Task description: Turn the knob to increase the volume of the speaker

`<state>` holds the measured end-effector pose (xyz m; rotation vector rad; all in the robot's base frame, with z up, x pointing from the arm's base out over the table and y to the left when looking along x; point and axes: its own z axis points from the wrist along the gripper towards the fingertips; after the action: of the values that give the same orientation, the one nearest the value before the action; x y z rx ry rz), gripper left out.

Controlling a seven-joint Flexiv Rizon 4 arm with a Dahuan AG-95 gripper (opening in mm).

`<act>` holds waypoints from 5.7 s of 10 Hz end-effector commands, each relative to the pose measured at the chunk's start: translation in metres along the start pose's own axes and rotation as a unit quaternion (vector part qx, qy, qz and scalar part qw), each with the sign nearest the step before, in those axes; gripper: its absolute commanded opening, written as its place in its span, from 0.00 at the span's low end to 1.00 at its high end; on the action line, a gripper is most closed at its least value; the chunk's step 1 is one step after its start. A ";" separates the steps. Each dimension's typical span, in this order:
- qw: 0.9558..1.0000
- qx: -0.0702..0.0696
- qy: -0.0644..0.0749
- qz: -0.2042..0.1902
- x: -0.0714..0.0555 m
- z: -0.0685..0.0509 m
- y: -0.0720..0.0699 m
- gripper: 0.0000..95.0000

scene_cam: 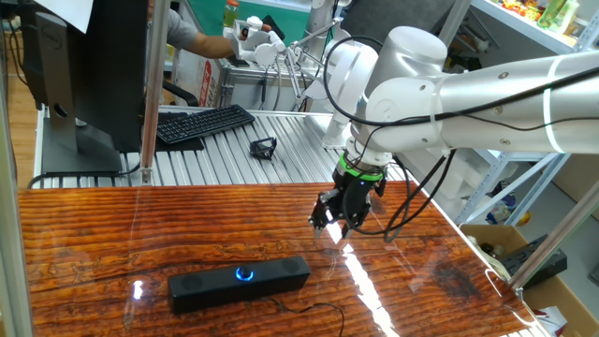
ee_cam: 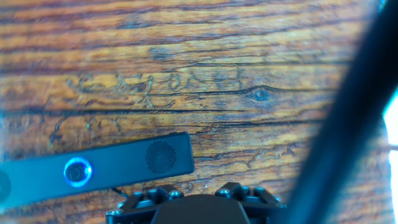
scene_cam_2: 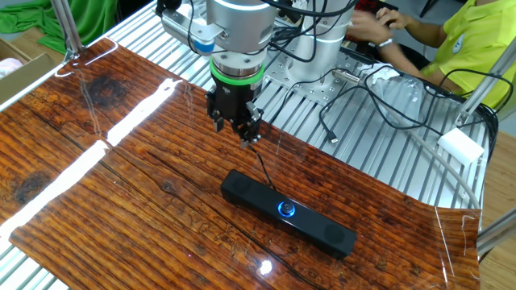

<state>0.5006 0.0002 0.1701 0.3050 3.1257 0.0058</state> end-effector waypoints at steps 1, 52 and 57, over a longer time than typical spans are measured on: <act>0.997 -0.002 -0.001 0.076 0.000 0.000 0.000 0.00; 0.997 0.004 0.004 -0.075 0.025 0.038 0.083 0.00; 0.998 0.004 0.009 -0.056 0.018 0.045 0.108 0.00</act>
<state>0.5050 0.1123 0.1246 0.1306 3.1583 0.0001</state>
